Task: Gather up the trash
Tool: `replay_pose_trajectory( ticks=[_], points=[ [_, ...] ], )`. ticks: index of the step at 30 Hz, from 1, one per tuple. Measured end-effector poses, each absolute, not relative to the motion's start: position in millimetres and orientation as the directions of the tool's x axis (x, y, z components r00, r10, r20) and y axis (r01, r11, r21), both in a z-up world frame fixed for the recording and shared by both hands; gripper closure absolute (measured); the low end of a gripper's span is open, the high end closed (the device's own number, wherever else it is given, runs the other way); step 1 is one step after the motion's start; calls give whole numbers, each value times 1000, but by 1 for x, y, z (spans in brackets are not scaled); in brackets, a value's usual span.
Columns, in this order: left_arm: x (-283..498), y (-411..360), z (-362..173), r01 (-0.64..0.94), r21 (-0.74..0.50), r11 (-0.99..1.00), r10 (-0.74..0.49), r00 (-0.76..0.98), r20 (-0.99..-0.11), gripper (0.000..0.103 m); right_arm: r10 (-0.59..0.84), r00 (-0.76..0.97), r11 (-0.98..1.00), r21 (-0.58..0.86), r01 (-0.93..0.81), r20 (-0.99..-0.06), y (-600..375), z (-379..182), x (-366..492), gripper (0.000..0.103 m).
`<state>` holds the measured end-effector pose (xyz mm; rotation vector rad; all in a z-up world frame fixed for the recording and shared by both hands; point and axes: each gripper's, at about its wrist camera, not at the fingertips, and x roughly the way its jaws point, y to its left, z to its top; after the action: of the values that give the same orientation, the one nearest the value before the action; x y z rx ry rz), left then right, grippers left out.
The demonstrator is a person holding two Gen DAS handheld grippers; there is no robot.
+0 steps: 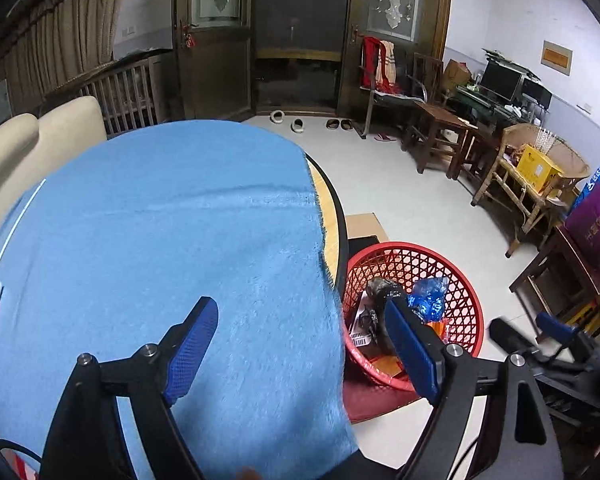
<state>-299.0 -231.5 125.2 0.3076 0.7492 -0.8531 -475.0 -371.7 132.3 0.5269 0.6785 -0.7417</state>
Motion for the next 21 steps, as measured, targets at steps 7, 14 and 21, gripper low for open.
replay_pose_trajectory(
  ticks=[7,14,21],
  points=[
    [-317,-216,131,769,-20,639,-566,452,-689,12,-432,532,624,185,759,-728,-358,125,-481,0],
    [-334,-212,134,780,9,626,-569,464,-679,12,-444,540,710,86,698,-715,-340,139,-477,0],
    [-327,-212,129,770,-1,638,-561,464,-686,12,-437,532,728,62,683,-725,-327,132,-475,0]
  ],
)
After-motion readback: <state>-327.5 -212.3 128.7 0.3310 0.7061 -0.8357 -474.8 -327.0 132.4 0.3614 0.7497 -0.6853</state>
